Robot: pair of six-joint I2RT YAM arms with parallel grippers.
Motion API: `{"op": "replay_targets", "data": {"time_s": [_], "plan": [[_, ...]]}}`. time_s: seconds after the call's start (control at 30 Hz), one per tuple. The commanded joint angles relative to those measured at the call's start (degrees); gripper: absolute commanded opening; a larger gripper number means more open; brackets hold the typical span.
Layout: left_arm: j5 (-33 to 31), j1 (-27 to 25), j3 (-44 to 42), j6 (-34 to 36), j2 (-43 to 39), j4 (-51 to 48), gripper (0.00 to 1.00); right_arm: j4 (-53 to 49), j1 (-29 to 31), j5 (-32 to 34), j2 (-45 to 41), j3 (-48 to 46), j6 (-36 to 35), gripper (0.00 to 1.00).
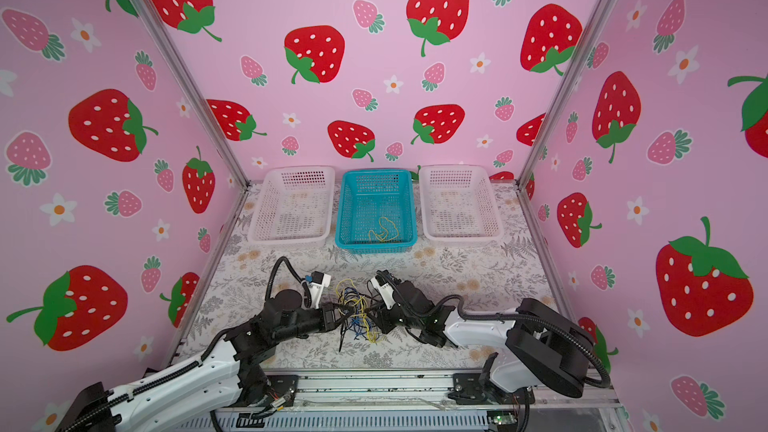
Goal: Untangle the cables
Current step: 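Reach the right gripper back into the bundle held by the left gripper, then grasp a yellow wire in the bundle with the right gripper and pull it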
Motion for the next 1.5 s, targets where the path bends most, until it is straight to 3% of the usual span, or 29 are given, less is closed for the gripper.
{"op": "replay_targets", "data": {"time_s": [0.0, 0.23, 0.6, 0.9, 1.0, 1.1, 1.17, 1.37, 1.47], "plan": [[0.9, -0.1, 0.2, -0.5, -2.8, 4.7, 0.00, -1.6, 0.3, 5.0, 0.5, -0.5, 1.5, 0.18], [1.6, -0.1, -0.5, -0.6, -5.7, 3.7, 0.00, -2.3, -0.2, 9.8, -3.0, -2.7, 1.3, 0.00], [1.9, -0.1, -0.9, 1.2, -5.3, -4.6, 0.00, -10.6, -11.2, 9.9, -20.5, -8.8, 0.6, 0.00], [2.0, -0.1, -0.8, 3.1, -3.0, -6.6, 0.00, -23.7, -20.2, 8.6, -33.4, -6.7, -3.6, 0.00], [2.5, -0.1, -0.9, 3.2, -3.0, -6.1, 0.00, -24.6, -21.6, 5.7, -35.9, -6.4, -4.5, 0.00], [3.1, -0.1, -1.4, 2.4, -3.1, -4.1, 0.00, -21.1, -21.6, -3.3, -35.8, -6.8, -4.6, 0.00], [3.3, -0.1, -1.8, 1.6, -3.2, -2.3, 0.00, -19.0, -20.9, -6.4, -35.3, -7.4, -3.3, 0.05], [6.0, 0.0, -2.3, -0.2, -0.5, 5.0, 0.00, -9.5, -14.0, -7.7, -35.2, -10.5, -0.4, 0.33], [6.6, -0.2, -2.0, -0.5, 0.9, 6.9, 0.00, -8.1, -9.4, -5.1, -32.7, -9.6, -0.5, 0.35]]}}
